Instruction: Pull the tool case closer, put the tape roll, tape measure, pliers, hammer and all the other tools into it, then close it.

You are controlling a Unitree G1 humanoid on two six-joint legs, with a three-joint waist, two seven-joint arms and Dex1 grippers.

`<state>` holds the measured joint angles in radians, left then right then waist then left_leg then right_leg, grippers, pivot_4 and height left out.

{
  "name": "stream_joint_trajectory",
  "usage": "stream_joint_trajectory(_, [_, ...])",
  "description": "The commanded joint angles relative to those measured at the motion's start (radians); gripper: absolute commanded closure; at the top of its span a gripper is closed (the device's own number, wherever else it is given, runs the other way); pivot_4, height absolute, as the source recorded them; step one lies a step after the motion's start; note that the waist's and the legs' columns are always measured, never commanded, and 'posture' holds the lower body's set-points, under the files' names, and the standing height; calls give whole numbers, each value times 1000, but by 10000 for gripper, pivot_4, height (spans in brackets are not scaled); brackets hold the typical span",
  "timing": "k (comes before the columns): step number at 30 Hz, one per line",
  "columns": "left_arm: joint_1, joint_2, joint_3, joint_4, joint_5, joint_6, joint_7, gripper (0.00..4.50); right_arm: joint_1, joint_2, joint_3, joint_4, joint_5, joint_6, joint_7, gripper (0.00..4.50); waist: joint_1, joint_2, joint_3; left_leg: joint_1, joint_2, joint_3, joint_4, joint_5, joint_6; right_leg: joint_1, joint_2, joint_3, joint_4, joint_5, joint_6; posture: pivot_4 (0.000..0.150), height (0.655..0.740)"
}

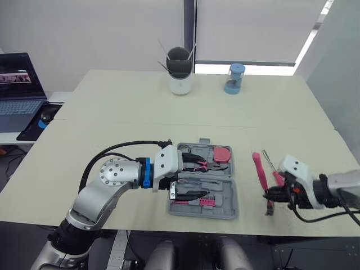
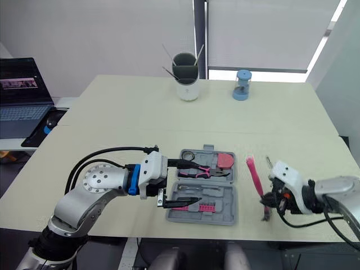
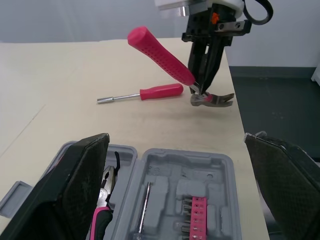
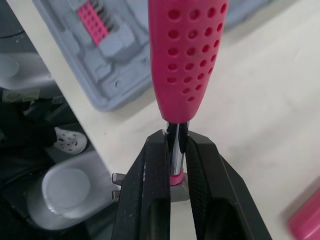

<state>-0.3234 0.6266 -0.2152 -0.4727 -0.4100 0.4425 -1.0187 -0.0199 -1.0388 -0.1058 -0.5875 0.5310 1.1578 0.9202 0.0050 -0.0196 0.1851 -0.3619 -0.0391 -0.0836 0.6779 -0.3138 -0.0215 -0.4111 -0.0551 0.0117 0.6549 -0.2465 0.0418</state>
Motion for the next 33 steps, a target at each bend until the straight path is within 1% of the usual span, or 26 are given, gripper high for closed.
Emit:
stream_joint_trajectory(1, [-3,1,0,-24,-9,-22,-11,0,12,71,-75,-66,-6,59,-136,42760,-6,0,0,0,0,0,0,0,0,0,0,0,0,0,0,1500,7400])
stream_joint_trajectory(5, [-11,-2,-2,-23,-8,-15,-13,0,24,152,-31,-16,-81,18,-272,42761,-6,0,0,1,0,1,0,0,0,1,2,0,0,0,2,1500,7400])
stream_joint_trajectory(8, [-12,1,-2,-22,-4,-16,-17,0,37,175,13,16,-126,-42,-309,42761,-6,0,0,1,-1,2,1,0,0,1,2,0,0,1,3,1500,7400])
stream_joint_trajectory(12, [-5,10,3,-24,2,-16,-19,0,45,252,66,62,-171,-87,-382,42761,-7,0,0,1,-1,2,1,0,0,1,2,0,0,1,3,1500,7400])
stream_joint_trajectory(15, [6,17,6,-38,-2,-13,-18,0,28,282,109,73,-196,-127,-398,42761,-7,0,0,1,-1,2,1,0,0,1,2,1,0,1,3,1500,7400])
stream_joint_trajectory(19, [7,17,1,-48,-3,-8,-13,0,22,310,157,139,-266,-225,-435,42761,-7,0,0,1,-1,2,1,0,0,1,2,1,0,1,3,1500,7400])
stream_joint_trajectory(24, [-3,24,7,-54,-9,3,-16,0,38,334,183,170,-310,-321,-440,42761,-8,0,0,1,-1,2,1,0,0,1,2,1,0,1,3,1500,7400])
stream_joint_trajectory(26, [-5,26,8,-52,-9,3,-19,0,48,331,195,175,-321,-381,-416,42761,-9,0,0,2,-1,2,1,0,0,1,2,1,0,1,3,1500,7400])
stream_joint_trajectory(28, [-9,27,9,-52,-12,5,-21,0,63,338,176,178,-314,-425,-395,35652,-10,0,0,2,-1,2,1,0,0,1,2,1,0,1,3,1500,7400])
stream_joint_trajectory(30, [-14,27,9,-48,-14,4,-24,0,76,340,147,178,-306,-453,-384,31792,-9,0,0,2,-1,2,1,0,0,1,2,1,0,1,3,1500,7400])
stream_joint_trajectory(33, [-18,24,6,-38,-11,-1,-27,0,89,343,119,179,-309,-501,-379,23569,-10,0,0,2,-1,3,1,0,0,1,2,1,0,1,3,1500,7400])
